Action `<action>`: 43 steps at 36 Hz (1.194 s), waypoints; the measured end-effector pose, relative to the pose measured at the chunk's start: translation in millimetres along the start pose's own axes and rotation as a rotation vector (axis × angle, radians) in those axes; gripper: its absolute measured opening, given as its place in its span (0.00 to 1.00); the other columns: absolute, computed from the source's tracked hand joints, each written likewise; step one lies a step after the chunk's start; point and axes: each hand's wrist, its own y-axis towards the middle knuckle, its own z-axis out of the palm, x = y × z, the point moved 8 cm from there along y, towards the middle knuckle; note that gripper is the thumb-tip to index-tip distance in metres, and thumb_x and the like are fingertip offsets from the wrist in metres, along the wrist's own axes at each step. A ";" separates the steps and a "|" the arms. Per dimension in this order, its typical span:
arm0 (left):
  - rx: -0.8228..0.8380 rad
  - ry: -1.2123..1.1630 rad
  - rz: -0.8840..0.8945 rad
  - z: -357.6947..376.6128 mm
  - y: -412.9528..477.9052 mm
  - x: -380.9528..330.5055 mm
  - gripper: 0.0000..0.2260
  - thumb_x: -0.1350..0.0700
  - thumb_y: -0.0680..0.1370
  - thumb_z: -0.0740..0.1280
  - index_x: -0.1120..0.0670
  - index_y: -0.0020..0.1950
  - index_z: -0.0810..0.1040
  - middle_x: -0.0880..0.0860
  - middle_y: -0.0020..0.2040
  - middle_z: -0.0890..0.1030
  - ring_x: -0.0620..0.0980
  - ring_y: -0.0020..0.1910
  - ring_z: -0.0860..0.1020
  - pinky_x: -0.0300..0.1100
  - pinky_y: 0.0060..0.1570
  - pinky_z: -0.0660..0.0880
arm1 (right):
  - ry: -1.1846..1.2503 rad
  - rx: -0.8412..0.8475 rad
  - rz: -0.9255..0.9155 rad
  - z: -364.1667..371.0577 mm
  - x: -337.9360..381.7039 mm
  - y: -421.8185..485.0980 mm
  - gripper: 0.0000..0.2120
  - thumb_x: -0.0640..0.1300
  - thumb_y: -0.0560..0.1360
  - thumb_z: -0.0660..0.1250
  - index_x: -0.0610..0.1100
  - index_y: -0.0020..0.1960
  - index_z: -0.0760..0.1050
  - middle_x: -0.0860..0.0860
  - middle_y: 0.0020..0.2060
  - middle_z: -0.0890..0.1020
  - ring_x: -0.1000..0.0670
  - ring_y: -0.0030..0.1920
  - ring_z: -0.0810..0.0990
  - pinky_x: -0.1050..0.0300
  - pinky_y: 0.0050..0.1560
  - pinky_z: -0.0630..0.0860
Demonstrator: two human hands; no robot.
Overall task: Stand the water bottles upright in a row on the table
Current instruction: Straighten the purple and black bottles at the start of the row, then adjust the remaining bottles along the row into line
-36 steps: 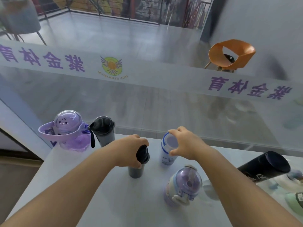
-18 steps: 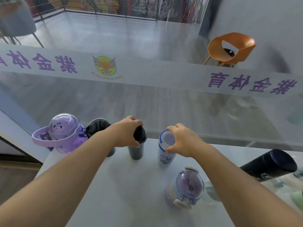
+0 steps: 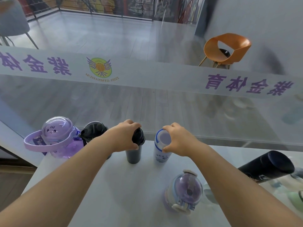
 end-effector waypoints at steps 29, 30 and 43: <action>-0.117 0.184 0.010 -28.9 -51.3 -22.6 0.18 0.43 0.75 0.65 0.48 0.63 0.72 0.48 0.57 0.77 0.51 0.52 0.77 0.48 0.53 0.77 | -0.106 0.045 0.020 -42.4 -5.6 -61.9 0.29 0.54 0.75 0.68 0.47 0.72 0.64 0.48 0.67 0.73 0.46 0.65 0.72 0.51 0.62 0.71; -0.120 0.199 0.020 -28.4 -56.3 -26.0 0.18 0.44 0.75 0.65 0.48 0.62 0.73 0.48 0.57 0.77 0.51 0.52 0.77 0.49 0.53 0.77 | -0.118 0.059 0.028 -42.3 -7.5 -68.4 0.30 0.54 0.75 0.68 0.48 0.72 0.64 0.48 0.68 0.73 0.46 0.66 0.72 0.51 0.62 0.70; -0.072 0.111 0.149 14.0 -95.5 -65.6 0.16 0.42 0.74 0.65 0.45 0.60 0.73 0.43 0.57 0.77 0.46 0.54 0.76 0.43 0.53 0.74 | -0.056 0.037 0.272 -39.3 -47.1 -161.6 0.31 0.56 0.74 0.69 0.51 0.73 0.63 0.51 0.68 0.73 0.48 0.62 0.75 0.56 0.57 0.71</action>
